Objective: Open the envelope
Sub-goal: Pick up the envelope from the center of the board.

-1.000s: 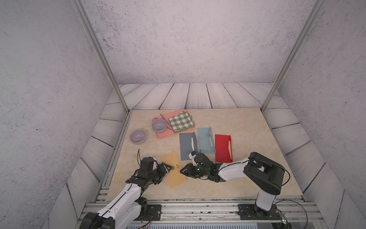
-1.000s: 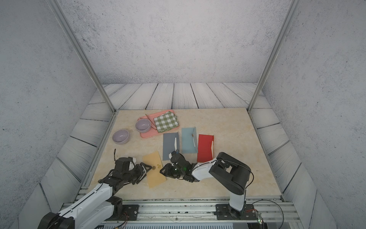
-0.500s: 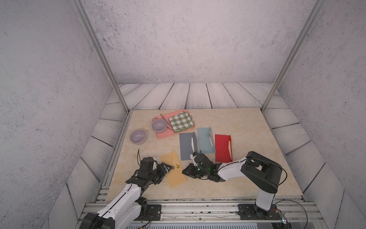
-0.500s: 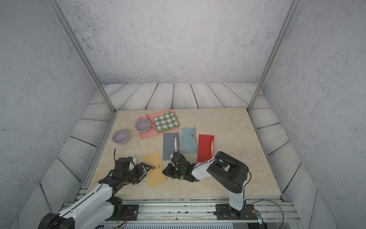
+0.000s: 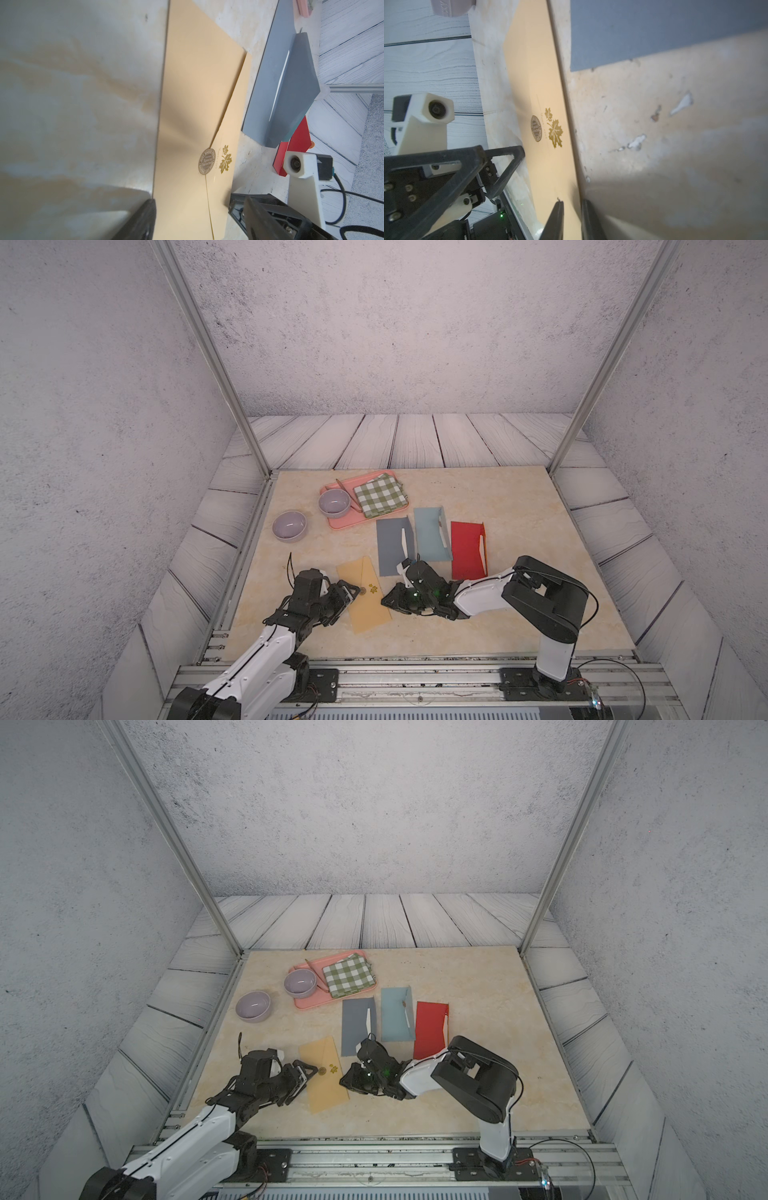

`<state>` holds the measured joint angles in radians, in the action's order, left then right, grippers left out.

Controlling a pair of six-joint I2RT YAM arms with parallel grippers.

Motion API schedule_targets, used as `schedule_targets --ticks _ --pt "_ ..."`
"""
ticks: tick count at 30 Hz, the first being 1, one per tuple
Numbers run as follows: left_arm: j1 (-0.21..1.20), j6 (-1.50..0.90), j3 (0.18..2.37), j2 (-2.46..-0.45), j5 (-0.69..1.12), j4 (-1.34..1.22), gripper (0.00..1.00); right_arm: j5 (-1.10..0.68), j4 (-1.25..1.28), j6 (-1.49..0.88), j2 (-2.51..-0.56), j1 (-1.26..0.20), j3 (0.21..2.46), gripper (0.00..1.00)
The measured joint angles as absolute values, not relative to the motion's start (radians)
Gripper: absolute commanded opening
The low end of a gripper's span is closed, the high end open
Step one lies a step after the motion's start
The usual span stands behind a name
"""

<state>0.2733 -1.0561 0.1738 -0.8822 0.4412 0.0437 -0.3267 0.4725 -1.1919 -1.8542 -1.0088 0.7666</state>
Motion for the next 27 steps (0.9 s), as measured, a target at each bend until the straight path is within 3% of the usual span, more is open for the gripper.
schedule_targets --ticks 8,18,23,27 --pt "0.273 -1.056 0.175 -0.882 0.439 0.045 0.74 -0.316 0.454 -1.152 -1.853 -1.009 0.764 0.0" --pt "0.282 -1.018 0.228 -0.871 0.409 0.169 0.84 -0.325 0.462 -1.114 -1.812 -1.021 0.764 0.0" --pt "0.283 -1.009 0.224 -0.856 0.406 0.179 0.8 -0.345 0.479 -1.109 -1.8 -1.021 0.765 0.0" --pt "0.282 -1.01 0.203 -0.851 0.416 0.141 0.77 -0.363 0.477 -1.106 -1.803 -1.018 0.77 0.1"
